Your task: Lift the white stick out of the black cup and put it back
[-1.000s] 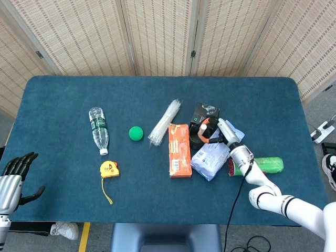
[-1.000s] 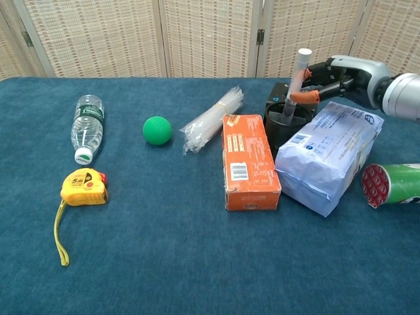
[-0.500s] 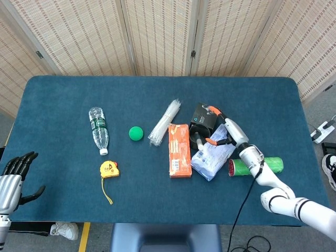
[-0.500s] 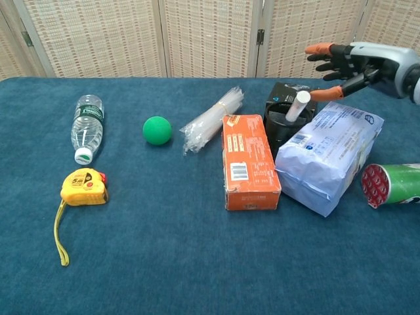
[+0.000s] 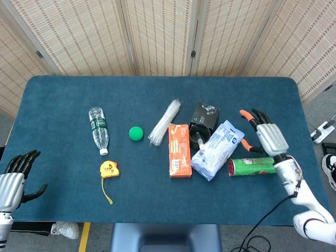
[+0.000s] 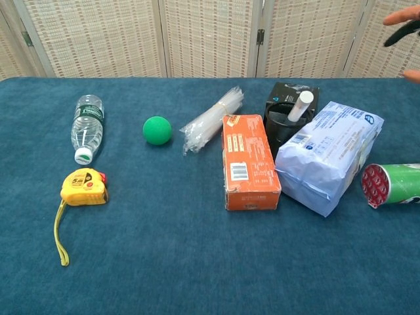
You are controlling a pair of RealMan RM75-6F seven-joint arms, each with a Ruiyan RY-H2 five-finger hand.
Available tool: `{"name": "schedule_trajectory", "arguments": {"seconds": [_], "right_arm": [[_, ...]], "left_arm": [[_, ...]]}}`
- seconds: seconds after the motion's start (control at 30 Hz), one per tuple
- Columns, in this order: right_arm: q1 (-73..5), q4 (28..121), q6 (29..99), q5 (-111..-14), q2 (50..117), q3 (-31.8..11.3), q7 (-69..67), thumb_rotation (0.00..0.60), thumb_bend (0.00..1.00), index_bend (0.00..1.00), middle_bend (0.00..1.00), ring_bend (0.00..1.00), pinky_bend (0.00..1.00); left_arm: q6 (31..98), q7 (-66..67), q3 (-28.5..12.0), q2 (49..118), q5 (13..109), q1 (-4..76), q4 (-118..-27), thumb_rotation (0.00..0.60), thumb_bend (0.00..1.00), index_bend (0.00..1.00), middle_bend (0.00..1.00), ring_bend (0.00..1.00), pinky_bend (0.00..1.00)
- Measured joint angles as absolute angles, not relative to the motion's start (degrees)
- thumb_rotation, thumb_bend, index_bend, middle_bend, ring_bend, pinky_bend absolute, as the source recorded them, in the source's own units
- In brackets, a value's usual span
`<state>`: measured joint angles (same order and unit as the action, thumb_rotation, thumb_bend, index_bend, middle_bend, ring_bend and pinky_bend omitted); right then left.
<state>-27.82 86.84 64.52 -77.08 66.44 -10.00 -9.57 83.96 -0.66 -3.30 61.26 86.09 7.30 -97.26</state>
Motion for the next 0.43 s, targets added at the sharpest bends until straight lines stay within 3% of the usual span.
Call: {"name": "schedule_trajectory", "arguments": {"seconds": [0.17,0.43], "right_arm": [[-19.98,93.82,74.86,-78.03,62.09,-6.35,2.02,0.600,0.34,0.11,0.21,0.00,0.11],[-11.26,98.27,84.51,-81.76,58.72,-2.41,3.01,0.600,0.34,0.11,0.21,0.00,0.11]], "left_arm": [[83.75,0.41,-3.32,61.59,86.03,7.51,-97.49,0.600,0.29,0.14,0.12,0.13,0.14],[84.18,2.17,-3.51,62.41,85.55,7.44,-97.32,0.600,0.29,0.14,0.12,0.13,0.14]]}}
